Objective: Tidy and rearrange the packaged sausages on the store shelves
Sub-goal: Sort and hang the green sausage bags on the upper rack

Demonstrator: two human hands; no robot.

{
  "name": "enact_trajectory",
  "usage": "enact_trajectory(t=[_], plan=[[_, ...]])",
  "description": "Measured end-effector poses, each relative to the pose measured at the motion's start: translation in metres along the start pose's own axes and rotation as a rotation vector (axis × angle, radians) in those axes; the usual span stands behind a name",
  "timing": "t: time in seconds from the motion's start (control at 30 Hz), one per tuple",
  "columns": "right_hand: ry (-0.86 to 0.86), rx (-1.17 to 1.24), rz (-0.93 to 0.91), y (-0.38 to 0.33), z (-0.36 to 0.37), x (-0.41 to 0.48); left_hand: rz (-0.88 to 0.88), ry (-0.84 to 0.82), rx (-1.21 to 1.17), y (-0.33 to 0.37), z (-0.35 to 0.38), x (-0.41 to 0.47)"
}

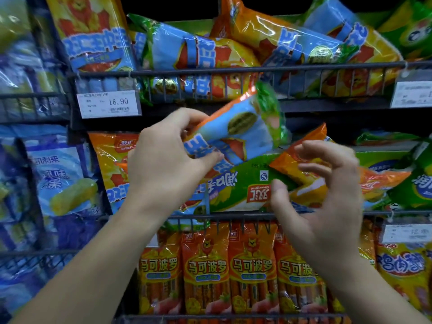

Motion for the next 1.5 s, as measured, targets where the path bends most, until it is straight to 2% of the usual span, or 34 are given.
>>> enact_trajectory(t=[0.03, 0.07, 0.1, 0.13, 0.17, 0.2, 0.23, 0.27, 0.3, 0.33, 0.47, 0.6, 0.73, 0.87, 0.97, 1.2, 1.3, 1.4, 1.5], plan=[[-0.119, -0.007, 0.105, 0.025, 0.008, -0.022, 0.004, -0.020, 0.087, 0.003, 0.001, -0.001], [-0.122, 0.002, 0.333, 0.096, 0.016, -0.036, 0.020, -0.036, 0.175, 0.006, 0.002, -0.003], [-0.109, 0.029, 0.474, 0.167, 0.029, -0.044, 0.049, -0.038, 0.263, 0.011, 0.004, -0.004], [-0.176, 0.068, 0.520, 0.206, 0.046, -0.045, 0.088, -0.028, 0.346, 0.016, 0.005, -0.006], [-0.263, 0.004, 0.456, 0.199, 0.051, -0.038, 0.128, -0.020, 0.418, 0.021, 0.006, -0.008], [-0.321, -0.238, 0.293, 0.144, 0.039, -0.027, 0.164, -0.020, 0.478, 0.024, 0.009, -0.009], [-0.343, -0.423, 0.072, 0.057, 0.025, -0.011, 0.191, -0.032, 0.530, 0.026, 0.013, -0.010], [-0.393, -0.505, -0.098, -0.023, 0.022, 0.001, 0.211, -0.053, 0.580, 0.026, 0.018, -0.010], [-0.336, -0.546, -0.199, -0.070, 0.018, 0.023, 0.228, -0.079, 0.627, 0.026, 0.024, -0.010], [-0.356, -0.603, -0.220, -0.076, 0.021, 0.038, 0.248, -0.101, 0.668, 0.026, 0.030, -0.010], [-0.627, -0.857, -0.044, -0.020, 0.069, 0.030, 0.330, -0.175, 0.745, 0.031, 0.053, -0.015], [-0.644, -0.939, 0.033, -0.005, 0.074, 0.030, 0.357, -0.219, 0.727, 0.033, 0.065, -0.020], [-0.627, -0.853, 0.033, -0.004, 0.075, 0.027, 0.337, -0.187, 0.721, 0.025, 0.062, -0.020], [-0.614, -0.784, 0.134, 0.006, 0.068, 0.026, 0.311, -0.083, 0.805, 0.016, 0.047, -0.020], [-0.581, -0.751, 0.230, 0.018, 0.061, 0.028, 0.289, -0.021, 0.774, 0.012, 0.036, -0.020], [-0.490, -0.598, 0.397, 0.041, 0.044, 0.026, 0.175, 0.175, 0.337, -0.006, -0.004, -0.020], [-0.419, -0.473, 0.447, 0.049, 0.037, 0.025, 0.052, 0.184, 0.138, -0.022, -0.004, -0.021], [-0.365, -0.125, 0.502, 0.055, 0.040, 0.022, -0.133, 0.164, -0.086, -0.049, 0.006, -0.023], [-0.321, 0.271, 0.579, 0.058, 0.051, 0.015, -0.305, 0.032, -0.342, -0.065, 0.031, -0.024]])
Point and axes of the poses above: each hand's wrist, its own x-axis towards the middle knuckle, its own z-axis out of the palm, y = z × x, the point moved 10 cm from there along x, towards the middle knuckle, and after that the axes turned 11 degrees about -y, right-handed, at the moved point
